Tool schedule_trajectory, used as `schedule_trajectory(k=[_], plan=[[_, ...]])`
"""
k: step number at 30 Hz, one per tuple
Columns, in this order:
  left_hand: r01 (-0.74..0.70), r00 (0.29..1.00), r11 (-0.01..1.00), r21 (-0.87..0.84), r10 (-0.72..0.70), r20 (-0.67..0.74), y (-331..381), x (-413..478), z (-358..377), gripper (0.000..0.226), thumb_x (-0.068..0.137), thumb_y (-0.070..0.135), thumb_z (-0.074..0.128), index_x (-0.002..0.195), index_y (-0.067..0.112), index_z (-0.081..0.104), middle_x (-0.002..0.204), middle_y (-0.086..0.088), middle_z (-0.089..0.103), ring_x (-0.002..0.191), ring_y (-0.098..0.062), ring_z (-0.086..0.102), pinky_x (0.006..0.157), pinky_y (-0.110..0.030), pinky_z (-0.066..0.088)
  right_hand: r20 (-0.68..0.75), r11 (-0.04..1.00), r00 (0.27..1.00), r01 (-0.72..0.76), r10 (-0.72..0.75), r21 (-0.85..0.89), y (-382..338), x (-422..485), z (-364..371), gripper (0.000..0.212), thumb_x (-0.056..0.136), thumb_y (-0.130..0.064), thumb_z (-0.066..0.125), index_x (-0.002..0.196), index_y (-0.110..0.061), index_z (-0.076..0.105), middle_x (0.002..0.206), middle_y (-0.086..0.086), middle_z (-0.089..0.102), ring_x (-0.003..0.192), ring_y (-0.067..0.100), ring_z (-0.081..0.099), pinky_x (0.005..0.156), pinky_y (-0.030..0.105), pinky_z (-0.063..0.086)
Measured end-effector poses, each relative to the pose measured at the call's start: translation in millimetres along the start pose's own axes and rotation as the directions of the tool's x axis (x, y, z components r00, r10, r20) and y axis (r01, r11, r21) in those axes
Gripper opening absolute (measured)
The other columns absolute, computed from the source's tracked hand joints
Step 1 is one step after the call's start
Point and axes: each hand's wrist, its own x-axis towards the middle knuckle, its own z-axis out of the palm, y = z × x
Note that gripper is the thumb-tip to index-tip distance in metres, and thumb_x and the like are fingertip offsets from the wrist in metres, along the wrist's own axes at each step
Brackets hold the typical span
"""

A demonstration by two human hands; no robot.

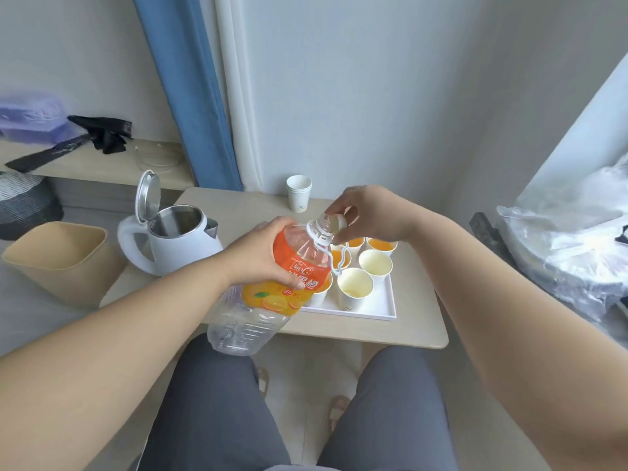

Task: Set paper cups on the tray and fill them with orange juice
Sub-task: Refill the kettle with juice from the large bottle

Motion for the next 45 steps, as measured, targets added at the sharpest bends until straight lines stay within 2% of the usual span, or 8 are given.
schedule_trajectory(k=[12,17,23,26,29,33,37,45], plan=[[-0.006,0.996,1.000,-0.027,0.008,0.091,14.8,-6.8,-14.3,0.093,0.053,0.022,0.094,0.128,0.034,0.040,0.121,0.007,0.058,0.110,-0.013,0.058,0.092,-0.032,0.051,0.069,0.992,0.997,0.037,-0.045,0.117,-2.6,-4.1,-6.9,0.046,0.080,-0.005,0.074,0.122,-0.020,0.064,0.111,-0.009,0.057,0.097,0.008,0.064,0.085,0.013,0.047],[-0.058,0.998,0.995,0.083,0.058,0.009,22.1,-5.0,-24.6,0.099,0.051,0.034,0.094,0.134,0.034,0.039,0.129,0.006,0.052,0.114,-0.015,0.054,0.097,-0.034,0.047,0.016,1.000,1.000,-0.007,0.007,0.013,-11.6,-1.3,-25.3,0.022,0.084,-0.033,0.071,0.103,-0.022,0.071,0.095,-0.006,0.072,0.075,0.002,0.068,0.061,0.000,0.043],[-0.079,0.991,0.978,0.195,0.098,-0.087,24.7,-4.1,-32.5,0.105,0.050,0.043,0.091,0.138,0.035,0.036,0.137,0.007,0.044,0.121,-0.015,0.048,0.099,-0.034,0.044,0.021,0.953,0.979,-0.195,0.205,-0.232,-32.5,9.2,-19.5,0.075,0.093,-0.066,0.023,0.059,-0.009,0.057,0.061,0.008,0.066,0.055,0.017,0.060,0.070,0.029,0.047],[-0.059,0.992,0.985,0.159,0.075,-0.099,22.2,-3.3,-37.2,0.106,0.048,0.044,0.092,0.138,0.036,0.037,0.137,0.006,0.044,0.121,-0.015,0.047,0.100,-0.035,0.044,-0.030,0.960,0.985,-0.174,0.172,-0.218,-33.6,10.5,-27.1,0.068,0.092,-0.067,0.018,0.081,-0.015,0.060,0.078,0.006,0.067,0.066,0.019,0.063,0.087,0.036,0.048],[-0.051,0.992,0.991,0.121,0.064,-0.109,21.9,-4.0,-41.7,0.104,0.049,0.041,0.092,0.138,0.036,0.038,0.134,0.005,0.047,0.118,-0.015,0.049,0.098,-0.033,0.045,0.036,0.992,0.999,0.015,-0.011,-0.121,-32.2,4.2,-37.7,0.040,0.093,-0.048,0.050,0.127,-0.027,0.046,0.102,-0.003,0.063,0.081,0.016,0.059,0.089,0.030,0.044],[-0.040,0.988,0.988,0.148,0.061,-0.143,27.3,-4.0,-42.6,0.102,0.050,0.044,0.092,0.136,0.038,0.037,0.130,0.002,0.048,0.116,-0.019,0.050,0.095,-0.035,0.046,-0.022,0.987,0.996,0.083,-0.087,-0.135,-32.6,5.4,-34.9,0.026,0.094,-0.039,0.054,0.107,-0.017,0.055,0.087,-0.003,0.062,0.083,0.019,0.056,0.075,0.027,0.041],[-0.045,0.974,0.969,0.244,0.097,-0.204,33.6,-6.5,-41.8,0.102,0.050,0.047,0.090,0.136,0.039,0.034,0.127,0.002,0.047,0.118,-0.021,0.047,0.097,-0.039,0.045,-0.117,0.961,0.989,-0.118,0.091,-0.250,-39.8,12.4,-25.8,0.062,0.094,-0.062,0.025,0.074,-0.013,0.057,0.087,0.010,0.067,0.085,0.025,0.058,0.078,0.036,0.047],[-0.087,0.992,0.991,-0.100,0.077,-0.096,30.4,-9.4,-56.8,0.096,0.048,0.031,0.095,0.126,0.041,0.040,0.124,0.003,0.055,0.112,-0.016,0.057,0.090,-0.031,0.051,-0.048,0.974,0.979,0.190,-0.197,-0.123,-39.6,8.5,-41.8,0.032,0.095,-0.030,0.056,0.124,-0.021,0.051,0.084,-0.012,0.052,0.072,0.006,0.049,0.067,0.016,0.036]])
